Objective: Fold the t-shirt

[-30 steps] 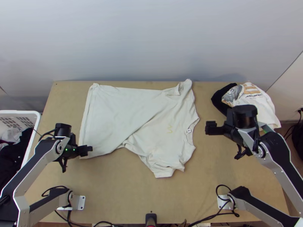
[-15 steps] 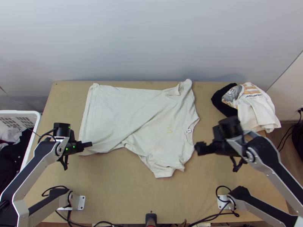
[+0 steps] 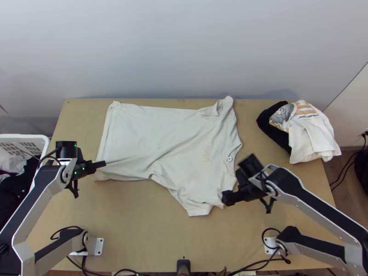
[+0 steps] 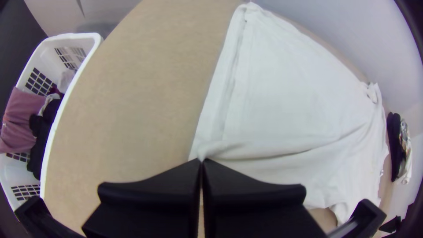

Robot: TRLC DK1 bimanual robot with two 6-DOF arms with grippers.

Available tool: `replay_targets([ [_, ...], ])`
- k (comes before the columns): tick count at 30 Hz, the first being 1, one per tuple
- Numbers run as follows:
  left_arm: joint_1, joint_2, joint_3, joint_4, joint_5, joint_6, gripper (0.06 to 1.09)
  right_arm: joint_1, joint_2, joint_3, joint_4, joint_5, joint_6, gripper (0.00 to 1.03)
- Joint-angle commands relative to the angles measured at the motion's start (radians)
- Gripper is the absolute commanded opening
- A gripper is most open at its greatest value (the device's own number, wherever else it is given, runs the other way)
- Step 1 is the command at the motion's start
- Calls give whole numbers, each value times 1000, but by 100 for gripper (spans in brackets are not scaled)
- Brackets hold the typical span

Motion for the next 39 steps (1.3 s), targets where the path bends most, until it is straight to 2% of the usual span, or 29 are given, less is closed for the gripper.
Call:
replay_targets([
  [1, 23, 25, 31, 10, -6, 1, 10, 59, 81, -23, 74, -9, 18, 93],
  [7, 22, 66, 55, 20, -11, 0, 10, 111, 141, -23, 123, -9, 23, 92],
  [9, 22, 80, 69, 20, -11, 0, 10, 126, 159, -23, 163, -7, 26, 80],
  [10, 22, 86, 74, 20, -12, 0, 10, 129, 167, -22, 177, -7, 26, 71],
  [11, 22, 92, 78, 20, -16, 0, 10, 132, 173, -22, 194, -6, 25, 58],
  [13, 23, 100, 86, 20, -17, 0, 10, 129, 178, -23, 222, -3, 14, 26],
  [14, 23, 103, 86, 20, -17, 0, 10, 128, 181, -23, 229, -1, 3, 6],
  [15, 23, 106, 86, 20, -17, 0, 10, 126, 184, -23, 229, -3, -3, 3],
  [21, 26, 104, 75, 20, -17, -2, 10, 82, 113, -5, 125, 0, -29, 3],
  [28, 62, 91, 58, 20, -17, 20, 10, -129, -48, 4, 34, -3, -81, 3],
  [32, 74, 63, 54, 14, -17, 38, 10, -193, -94, 27, -70, -13, -137, 3],
  [36, 80, 49, 49, 17, -16, 50, 10, -236, -103, 7, -78, -13, -156, 3],
  [39, 78, 51, 55, 26, -14, 44, 10, -236, -76, 0, -5, -13, -133, 3],
])
